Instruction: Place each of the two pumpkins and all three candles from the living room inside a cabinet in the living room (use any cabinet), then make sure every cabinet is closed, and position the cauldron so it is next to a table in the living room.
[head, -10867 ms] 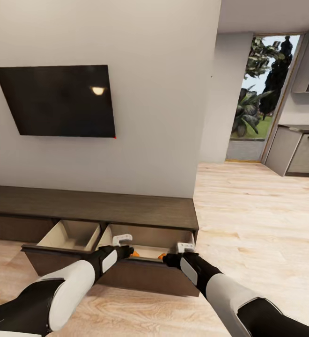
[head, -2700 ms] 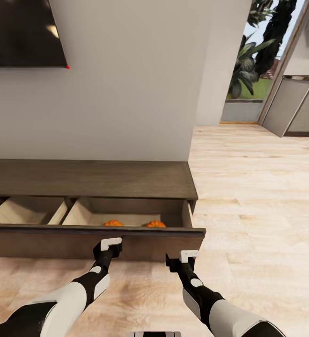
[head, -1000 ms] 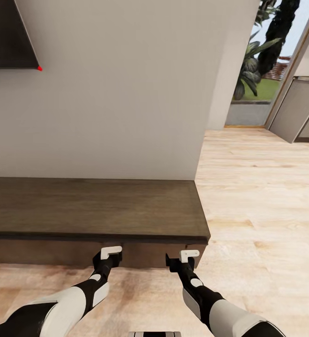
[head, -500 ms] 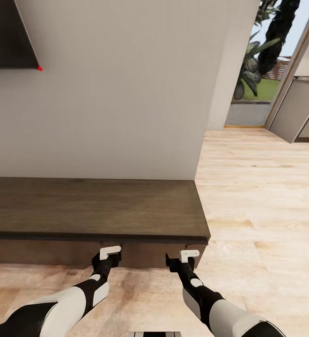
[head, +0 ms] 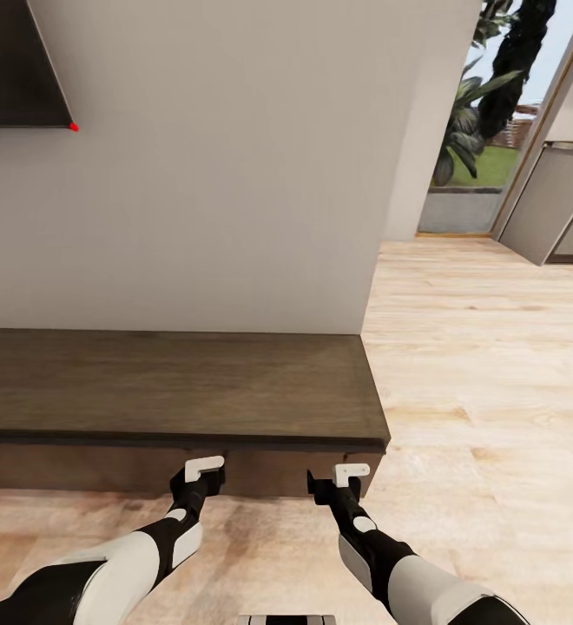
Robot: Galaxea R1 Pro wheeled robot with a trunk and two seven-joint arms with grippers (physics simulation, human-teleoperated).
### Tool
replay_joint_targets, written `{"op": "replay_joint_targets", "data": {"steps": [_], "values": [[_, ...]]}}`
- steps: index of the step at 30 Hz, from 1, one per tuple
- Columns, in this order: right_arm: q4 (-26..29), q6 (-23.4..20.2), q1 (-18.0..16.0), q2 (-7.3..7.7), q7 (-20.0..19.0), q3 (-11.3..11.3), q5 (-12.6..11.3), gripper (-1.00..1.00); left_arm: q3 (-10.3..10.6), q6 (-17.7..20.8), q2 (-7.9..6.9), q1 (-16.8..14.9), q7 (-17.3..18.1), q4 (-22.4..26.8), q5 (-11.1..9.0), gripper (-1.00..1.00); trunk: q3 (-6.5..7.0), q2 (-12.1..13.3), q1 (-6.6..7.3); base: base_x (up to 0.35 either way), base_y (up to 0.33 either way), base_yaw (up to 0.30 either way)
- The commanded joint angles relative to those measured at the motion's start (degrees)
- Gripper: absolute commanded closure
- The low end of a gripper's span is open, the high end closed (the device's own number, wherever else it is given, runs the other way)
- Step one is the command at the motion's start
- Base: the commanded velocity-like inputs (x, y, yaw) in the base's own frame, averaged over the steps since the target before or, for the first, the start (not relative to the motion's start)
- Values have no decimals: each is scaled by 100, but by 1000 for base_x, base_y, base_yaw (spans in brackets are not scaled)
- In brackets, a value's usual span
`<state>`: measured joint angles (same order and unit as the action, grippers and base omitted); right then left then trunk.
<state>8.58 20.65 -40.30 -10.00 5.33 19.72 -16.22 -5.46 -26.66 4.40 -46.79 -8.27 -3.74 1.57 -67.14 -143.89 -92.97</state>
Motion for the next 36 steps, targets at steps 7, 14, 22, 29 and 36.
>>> {"op": "replay_joint_targets", "data": {"steps": [7, 14, 22, 29, 36], "values": [[-5, 18, -4, 0, 29, 50, -38, -100, -78, -41, -1, -12, -14, 524, -7, -100, -4, -2, 1, 0, 0, 0], [-5, 18, -4, 0, 29, 50, -35, -100, -78, -41, -1, -13, -13, 523, -7, -100, -4, -2, 1, 0, 0, 0], [-5, 18, -4, 0, 29, 50, -37, -100, -78, -41, -1, -13, -14, 523, -7, -100, -4, -2, 1, -3, 0, 0], [-5, 18, -4, 0, 29, 50, -36, -100, -78, -41, -2, -12, -16, 523, -7, -100, -4, -2, 1, -118, 0, 0], [-5, 18, -4, 0, 29, 50, -32, -100, -78, -41, -1, -13, -16, 523, -7, -100, -4, -2, 1, -26, 0, 0]]}}
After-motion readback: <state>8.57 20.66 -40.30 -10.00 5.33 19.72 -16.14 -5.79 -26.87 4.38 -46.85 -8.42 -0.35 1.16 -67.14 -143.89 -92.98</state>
